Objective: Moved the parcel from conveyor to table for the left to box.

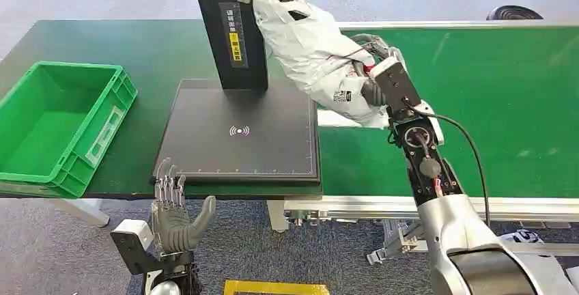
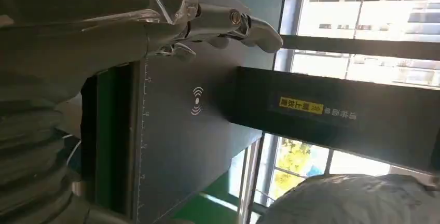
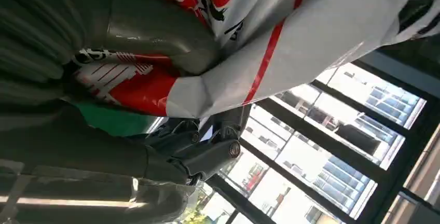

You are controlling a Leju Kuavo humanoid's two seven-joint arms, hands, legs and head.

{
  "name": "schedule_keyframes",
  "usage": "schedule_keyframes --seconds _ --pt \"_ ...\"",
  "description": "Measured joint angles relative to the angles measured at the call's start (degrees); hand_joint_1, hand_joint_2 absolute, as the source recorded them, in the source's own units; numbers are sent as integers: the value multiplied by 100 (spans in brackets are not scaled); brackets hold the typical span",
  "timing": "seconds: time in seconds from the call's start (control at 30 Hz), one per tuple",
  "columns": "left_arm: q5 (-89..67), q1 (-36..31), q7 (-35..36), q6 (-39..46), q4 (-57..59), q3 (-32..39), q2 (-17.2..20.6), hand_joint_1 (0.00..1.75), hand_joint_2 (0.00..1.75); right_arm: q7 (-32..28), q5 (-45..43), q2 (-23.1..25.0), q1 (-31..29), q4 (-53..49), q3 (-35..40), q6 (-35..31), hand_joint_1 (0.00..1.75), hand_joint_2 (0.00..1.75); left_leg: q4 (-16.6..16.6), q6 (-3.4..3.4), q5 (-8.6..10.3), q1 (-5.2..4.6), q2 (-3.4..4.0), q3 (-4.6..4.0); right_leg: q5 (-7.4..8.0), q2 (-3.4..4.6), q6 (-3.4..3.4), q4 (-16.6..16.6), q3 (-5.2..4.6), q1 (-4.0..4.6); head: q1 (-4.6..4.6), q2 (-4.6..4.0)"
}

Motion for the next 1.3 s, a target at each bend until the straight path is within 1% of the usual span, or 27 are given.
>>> schedule_keyframes --seconds 0.23,0.37,0.57,0.93,1.07,1.3 --pt "44 -2 0 -39 17 0 0 0 175 0 -39 99 -187 85 236 22 175 175 0 1 -1 -1 5 -7 2 3 1 0 -2 -2 2 0" --pt "52 -28 0 -57 28 0 -35 0 175 72 -35 387 -526 435 514 33 175 175 0 0 0 0 7 -4 2 4 0 0 -8 0 0 0" --pt "46 -33 0 -59 52 0 -46 0 175 96 -46 691 -861 883 807 44 175 175 0 -2 1 3 6 -4 3 5 -1 0 -8 4 0 0" --pt "42 -35 0 -57 59 0 -46 0 175 122 -46 938 -961 1222 981 55 175 175 0 -1 0 1 7 -5 3 5 -1 0 -8 2 0 0" --pt "42 -37 0 -59 72 0 -48 0 175 238 -37 1084 -1009 1399 1062 44 175 175 0 -2 1 3 7 -4 3 5 -1 0 -8 3 0 0" --pt "42 -85 0 -92 162 -15 -89 0 175 705 94 1634 -1237 1947 1237 -242 175 175 0 -2 1 2 13 0 3 9 -2 0 -9 4 0 0"
